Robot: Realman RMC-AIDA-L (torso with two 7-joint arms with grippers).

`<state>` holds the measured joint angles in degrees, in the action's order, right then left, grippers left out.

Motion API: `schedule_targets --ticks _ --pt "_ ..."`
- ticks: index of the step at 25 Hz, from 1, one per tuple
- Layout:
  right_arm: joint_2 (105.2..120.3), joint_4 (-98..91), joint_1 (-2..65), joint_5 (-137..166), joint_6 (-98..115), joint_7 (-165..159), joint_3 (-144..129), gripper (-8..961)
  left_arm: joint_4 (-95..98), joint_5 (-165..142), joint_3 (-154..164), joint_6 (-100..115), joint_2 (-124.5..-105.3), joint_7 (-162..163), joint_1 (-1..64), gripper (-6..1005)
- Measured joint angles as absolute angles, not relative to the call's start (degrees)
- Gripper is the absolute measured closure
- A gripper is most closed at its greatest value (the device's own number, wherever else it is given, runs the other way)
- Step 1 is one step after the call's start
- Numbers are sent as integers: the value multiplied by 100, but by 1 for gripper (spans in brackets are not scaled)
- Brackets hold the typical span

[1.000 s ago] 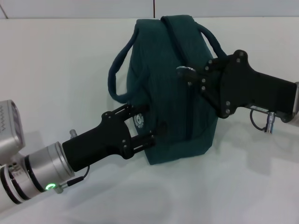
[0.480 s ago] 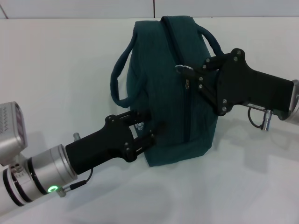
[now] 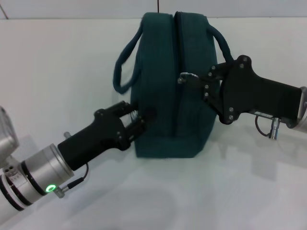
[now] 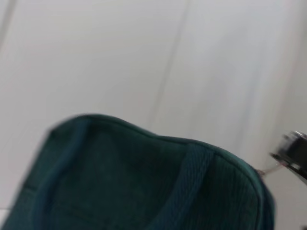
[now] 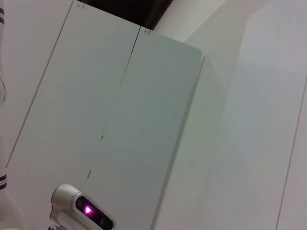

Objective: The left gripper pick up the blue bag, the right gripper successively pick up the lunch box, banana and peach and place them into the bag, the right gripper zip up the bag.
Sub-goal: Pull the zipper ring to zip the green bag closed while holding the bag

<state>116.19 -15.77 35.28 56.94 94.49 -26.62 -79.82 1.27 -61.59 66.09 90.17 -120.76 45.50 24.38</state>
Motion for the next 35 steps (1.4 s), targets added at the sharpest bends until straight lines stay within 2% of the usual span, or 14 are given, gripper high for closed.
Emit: schedule_targets --ticks 21,27,32,35 --pt "11619 -1563 3509 5540 9271 -2663 -8104 935 -85 -5682 6611 8553 -12072 3619 2441 684" --pt "11618 -1566 3512 5536 9264 -2663 -8120 935 -16 -5811 6649 8525 -12052 3492 2483 857" --pt "11619 -1575 3511 5536 9256 -2662 -8121 935 -11 -5806 6645 8522 -12055 3486 2487 924" --pt "11618 -1563 3511 5536 9252 -2648 -8121 935 -10 -5789 6637 8523 -12053 3466 2487 924"
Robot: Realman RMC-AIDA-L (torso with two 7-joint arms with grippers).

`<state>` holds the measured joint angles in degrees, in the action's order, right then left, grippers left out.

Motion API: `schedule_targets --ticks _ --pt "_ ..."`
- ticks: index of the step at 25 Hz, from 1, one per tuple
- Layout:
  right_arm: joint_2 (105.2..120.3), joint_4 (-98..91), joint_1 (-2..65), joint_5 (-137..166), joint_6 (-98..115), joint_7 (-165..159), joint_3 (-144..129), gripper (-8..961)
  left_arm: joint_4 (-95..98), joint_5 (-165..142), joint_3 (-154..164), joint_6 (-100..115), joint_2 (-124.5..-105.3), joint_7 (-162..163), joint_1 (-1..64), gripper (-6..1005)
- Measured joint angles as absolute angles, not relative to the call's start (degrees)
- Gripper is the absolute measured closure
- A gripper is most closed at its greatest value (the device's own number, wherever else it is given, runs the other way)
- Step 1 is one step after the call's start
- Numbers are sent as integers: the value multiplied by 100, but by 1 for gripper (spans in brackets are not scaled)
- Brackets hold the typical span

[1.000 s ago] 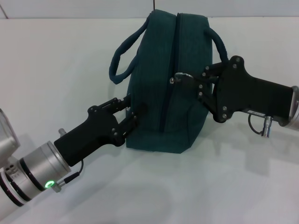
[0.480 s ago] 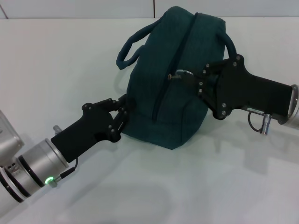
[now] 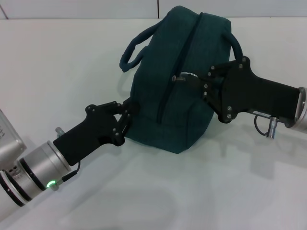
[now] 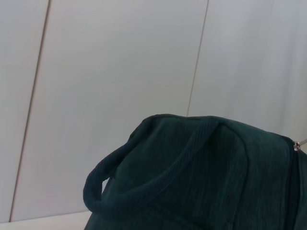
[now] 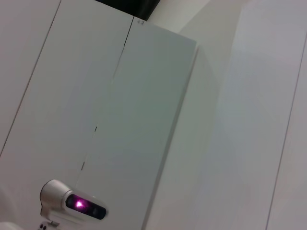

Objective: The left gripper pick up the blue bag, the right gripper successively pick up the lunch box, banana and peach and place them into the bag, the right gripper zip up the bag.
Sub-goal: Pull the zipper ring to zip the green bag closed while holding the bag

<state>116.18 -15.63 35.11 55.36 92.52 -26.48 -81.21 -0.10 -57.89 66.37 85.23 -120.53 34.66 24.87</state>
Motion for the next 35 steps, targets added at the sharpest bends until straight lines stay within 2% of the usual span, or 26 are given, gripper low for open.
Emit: schedule_targets --ticks 16,27,35 --pt "11618 -1547 3376 5299 9237 -2645 -8189 935 -10 -5773 6614 8611 -12069 3145 2432 923" --pt "11618 -1547 3358 5298 9237 -2645 -8209 935 38 -5646 6646 8738 -12041 3322 2502 560" --pt "11618 -1547 3357 5299 9236 -2645 -8209 935 44 -5711 6657 8747 -12029 3341 2683 559"
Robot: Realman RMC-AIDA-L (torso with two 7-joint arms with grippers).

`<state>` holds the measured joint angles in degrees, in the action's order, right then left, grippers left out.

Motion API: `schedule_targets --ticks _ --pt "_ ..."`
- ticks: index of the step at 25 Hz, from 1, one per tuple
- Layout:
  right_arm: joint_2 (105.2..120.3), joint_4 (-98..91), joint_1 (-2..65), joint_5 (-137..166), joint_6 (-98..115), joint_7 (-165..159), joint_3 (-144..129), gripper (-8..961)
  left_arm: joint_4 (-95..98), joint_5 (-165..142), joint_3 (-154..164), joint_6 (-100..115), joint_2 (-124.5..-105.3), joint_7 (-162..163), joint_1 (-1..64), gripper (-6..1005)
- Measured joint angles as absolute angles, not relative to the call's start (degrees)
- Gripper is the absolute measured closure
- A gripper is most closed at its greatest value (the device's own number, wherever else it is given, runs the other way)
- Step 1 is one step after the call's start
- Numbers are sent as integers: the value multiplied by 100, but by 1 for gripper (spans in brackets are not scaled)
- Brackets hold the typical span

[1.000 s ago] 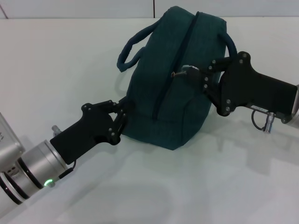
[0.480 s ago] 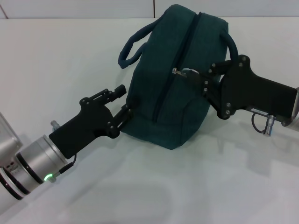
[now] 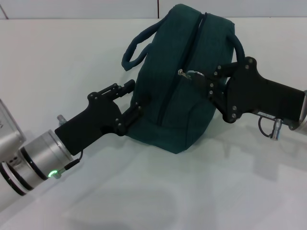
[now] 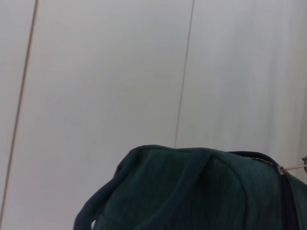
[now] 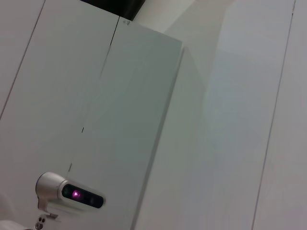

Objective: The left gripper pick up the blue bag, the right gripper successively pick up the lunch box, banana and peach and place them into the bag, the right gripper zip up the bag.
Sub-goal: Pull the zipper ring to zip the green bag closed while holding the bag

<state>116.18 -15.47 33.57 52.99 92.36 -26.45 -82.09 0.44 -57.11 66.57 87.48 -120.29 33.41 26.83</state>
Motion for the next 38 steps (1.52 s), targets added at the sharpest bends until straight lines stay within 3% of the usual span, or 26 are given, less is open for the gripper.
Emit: schedule_targets --ticks 11,16,22,38 --pt "11618 -1546 3357 5258 9213 -2645 -8224 935 44 -5837 6666 8763 -12040 3352 2777 614" --pt "11618 -1546 3357 5241 9243 -2645 -8242 935 44 -5839 6665 8763 -12026 3348 2773 807" --pt "11619 -1547 3312 5198 9249 -2645 -8248 935 44 -5918 6672 8779 -12017 3262 2699 938" --pt "11619 -1557 3193 4800 9339 -2437 -8444 935 38 -6144 6692 8957 -12039 3114 2548 943"
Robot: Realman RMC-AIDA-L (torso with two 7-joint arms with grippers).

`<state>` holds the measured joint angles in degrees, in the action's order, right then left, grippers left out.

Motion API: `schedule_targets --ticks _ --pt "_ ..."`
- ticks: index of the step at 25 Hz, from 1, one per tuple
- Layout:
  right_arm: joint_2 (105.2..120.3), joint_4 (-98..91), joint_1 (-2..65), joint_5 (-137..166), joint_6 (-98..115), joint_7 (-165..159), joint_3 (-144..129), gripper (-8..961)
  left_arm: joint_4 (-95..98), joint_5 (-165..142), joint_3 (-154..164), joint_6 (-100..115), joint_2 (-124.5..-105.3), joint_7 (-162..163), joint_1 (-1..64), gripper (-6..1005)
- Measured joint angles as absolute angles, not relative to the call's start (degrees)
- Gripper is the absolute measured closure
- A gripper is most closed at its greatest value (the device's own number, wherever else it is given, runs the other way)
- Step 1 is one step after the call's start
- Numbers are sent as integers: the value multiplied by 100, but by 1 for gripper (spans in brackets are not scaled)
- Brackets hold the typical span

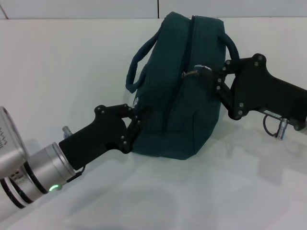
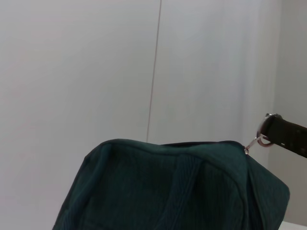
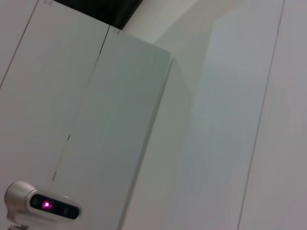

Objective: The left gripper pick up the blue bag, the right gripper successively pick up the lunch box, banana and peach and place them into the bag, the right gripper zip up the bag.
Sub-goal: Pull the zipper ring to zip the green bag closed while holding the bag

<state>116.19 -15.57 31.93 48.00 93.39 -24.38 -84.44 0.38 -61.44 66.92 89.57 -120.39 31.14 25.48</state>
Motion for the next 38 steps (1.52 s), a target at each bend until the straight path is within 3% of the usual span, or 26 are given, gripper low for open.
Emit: schedule_targets --ticks 19,28,38 --pt "11619 -1458 2919 3151 9112 -2441 -8857 935 55 -6409 6817 9071 -12000 3047 2443 943" --pt "11619 -1302 2899 2790 8877 -2579 -8905 935 675 -6342 6759 9221 -11984 3067 1902 934" --pt "11617 -1344 2909 2731 8908 -2663 -9159 936 437 -5988 6776 9179 -12045 2883 1953 923"
